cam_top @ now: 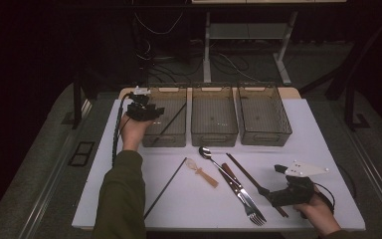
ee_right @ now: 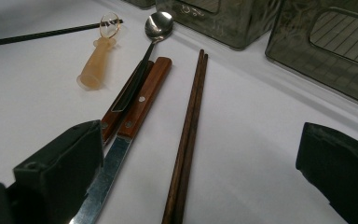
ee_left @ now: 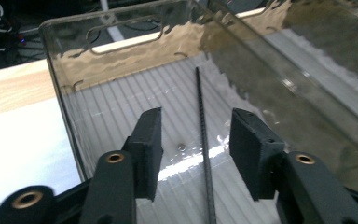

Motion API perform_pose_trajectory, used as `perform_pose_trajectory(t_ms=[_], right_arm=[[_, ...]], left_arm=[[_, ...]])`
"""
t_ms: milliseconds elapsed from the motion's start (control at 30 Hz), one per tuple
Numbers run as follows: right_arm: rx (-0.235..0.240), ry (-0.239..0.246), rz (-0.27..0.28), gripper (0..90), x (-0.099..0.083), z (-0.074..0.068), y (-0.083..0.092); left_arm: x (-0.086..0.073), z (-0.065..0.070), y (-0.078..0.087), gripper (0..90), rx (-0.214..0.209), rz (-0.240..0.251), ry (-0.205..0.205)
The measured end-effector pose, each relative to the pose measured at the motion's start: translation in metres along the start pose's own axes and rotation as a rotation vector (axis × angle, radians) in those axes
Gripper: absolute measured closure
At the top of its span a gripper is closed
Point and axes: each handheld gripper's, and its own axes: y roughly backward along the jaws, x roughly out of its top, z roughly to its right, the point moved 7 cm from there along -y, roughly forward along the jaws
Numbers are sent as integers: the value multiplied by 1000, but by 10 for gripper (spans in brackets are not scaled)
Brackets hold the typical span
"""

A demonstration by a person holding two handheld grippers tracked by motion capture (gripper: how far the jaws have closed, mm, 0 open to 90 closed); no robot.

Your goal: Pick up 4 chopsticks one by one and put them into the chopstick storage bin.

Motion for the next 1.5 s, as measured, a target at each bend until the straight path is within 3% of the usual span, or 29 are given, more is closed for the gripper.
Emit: perform_pose_trajectory(t_ms=[267, 600, 1100, 1333, 1500], right_arm=[[-2, 3, -4, 11, 0, 0, 0], [-5, 3, -6, 11, 0, 0, 0], [-7, 4, -9, 11, -1, 1, -2], [-11, 28, -4, 11, -2, 6, -2], [-5, -6, 4, 11, -1, 8, -1]], left_arm=[[6, 17, 19, 413, -52, 19, -34], [-5, 41, 45, 359, -85, 26, -63], [-49, 73, 71, 279, -126, 9, -114], [-68, 84, 81, 279, -136, 15, -105], [-79, 92, 90, 279, -148, 23, -107]])
